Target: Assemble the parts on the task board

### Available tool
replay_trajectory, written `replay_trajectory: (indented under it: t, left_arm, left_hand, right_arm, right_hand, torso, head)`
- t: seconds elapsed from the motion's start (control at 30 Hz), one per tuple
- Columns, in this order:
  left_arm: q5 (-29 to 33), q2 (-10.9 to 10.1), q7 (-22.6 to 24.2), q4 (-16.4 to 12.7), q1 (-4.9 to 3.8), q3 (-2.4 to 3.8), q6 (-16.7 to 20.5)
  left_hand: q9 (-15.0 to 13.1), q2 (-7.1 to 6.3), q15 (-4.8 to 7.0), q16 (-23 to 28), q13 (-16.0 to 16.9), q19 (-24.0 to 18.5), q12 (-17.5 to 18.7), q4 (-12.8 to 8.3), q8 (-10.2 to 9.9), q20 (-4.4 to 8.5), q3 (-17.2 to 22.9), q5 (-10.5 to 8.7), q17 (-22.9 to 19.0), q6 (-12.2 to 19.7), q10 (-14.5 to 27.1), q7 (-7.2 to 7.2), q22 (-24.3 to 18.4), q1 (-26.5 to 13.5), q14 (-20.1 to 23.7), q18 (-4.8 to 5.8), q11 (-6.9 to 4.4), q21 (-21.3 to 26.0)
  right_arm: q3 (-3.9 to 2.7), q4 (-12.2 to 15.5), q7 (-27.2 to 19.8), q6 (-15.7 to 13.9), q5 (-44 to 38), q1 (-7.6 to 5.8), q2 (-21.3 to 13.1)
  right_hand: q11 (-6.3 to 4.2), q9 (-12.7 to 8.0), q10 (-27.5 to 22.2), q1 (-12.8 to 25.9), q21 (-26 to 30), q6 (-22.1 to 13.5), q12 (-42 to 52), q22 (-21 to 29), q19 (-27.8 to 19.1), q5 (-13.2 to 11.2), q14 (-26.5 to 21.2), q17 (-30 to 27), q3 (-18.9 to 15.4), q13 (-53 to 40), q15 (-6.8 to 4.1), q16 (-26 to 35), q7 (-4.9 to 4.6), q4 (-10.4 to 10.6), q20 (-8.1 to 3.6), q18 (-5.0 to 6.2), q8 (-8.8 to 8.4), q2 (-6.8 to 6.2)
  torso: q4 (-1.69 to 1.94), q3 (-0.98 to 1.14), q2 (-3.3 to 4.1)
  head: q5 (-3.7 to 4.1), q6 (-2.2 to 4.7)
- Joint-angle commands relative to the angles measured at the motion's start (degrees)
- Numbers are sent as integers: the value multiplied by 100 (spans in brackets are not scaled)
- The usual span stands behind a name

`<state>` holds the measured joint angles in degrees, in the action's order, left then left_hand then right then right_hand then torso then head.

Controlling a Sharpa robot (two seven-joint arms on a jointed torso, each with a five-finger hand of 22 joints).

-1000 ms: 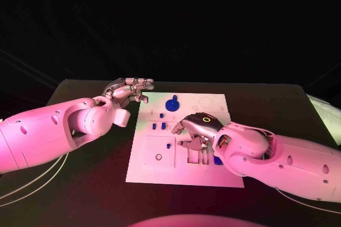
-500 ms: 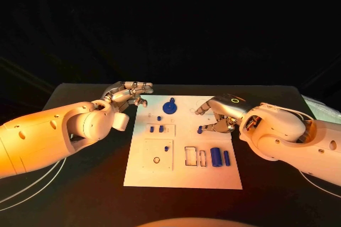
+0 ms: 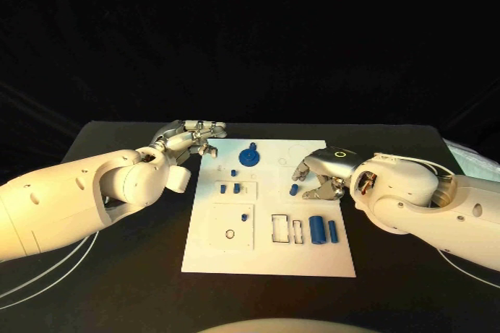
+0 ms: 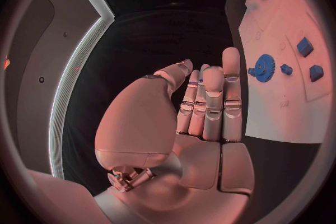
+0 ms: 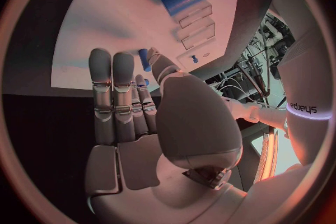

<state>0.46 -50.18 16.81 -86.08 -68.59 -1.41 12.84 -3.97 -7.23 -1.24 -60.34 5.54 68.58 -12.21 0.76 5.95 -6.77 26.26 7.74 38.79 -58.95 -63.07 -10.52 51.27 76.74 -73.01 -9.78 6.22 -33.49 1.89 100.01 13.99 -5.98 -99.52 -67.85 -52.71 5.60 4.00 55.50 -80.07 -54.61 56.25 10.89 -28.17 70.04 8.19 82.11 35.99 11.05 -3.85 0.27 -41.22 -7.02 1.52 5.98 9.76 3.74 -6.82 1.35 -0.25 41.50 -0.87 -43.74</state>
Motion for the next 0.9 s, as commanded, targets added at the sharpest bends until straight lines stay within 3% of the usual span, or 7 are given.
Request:
replay_trajectory:
  t: [0.03,0.33,0.9]
  left_arm:
    - [-32,3,52,-8,1,3,-127]
    - [-31,6,50,-3,2,4,-135]
    - [-31,5,39,-2,3,4,-148]
  left_hand:
    - [3,45,2,19,9,18,-26,-28,16,-16,-14,20,-5,37,28,-6,-9,34,45,-69,1,20]
    - [3,47,2,20,10,19,-30,-29,17,-16,-14,20,-8,38,30,-7,-11,36,45,-69,2,23]
    - [3,47,2,20,10,19,-30,-29,17,-16,-14,20,-8,38,30,-7,-11,36,45,-69,2,23]
  right_arm:
    - [5,-39,18,279,-50,36,54]
    - [10,-129,-40,13,-73,87,222]
    - [12,-214,-48,-153,-44,111,334]
  right_hand:
    - [-17,11,106,-65,-30,71,70,-36,46,9,55,17,6,-4,-6,-50,-16,-3,-24,42,34,69]
    - [-81,4,416,-103,-252,196,158,-356,218,-70,139,208,223,22,-63,-269,-55,35,-59,-10,22,253]
    - [-159,31,868,-157,-497,466,160,-681,352,-218,177,387,767,10,-130,-495,-53,60,-103,-61,92,314]
  torso:
    - [2,-2,-1]
    - [3,-1,-5]
    - [1,-1,-4]
  head:
    - [-6,-6]
    - [2,-6]
    - [0,-5]
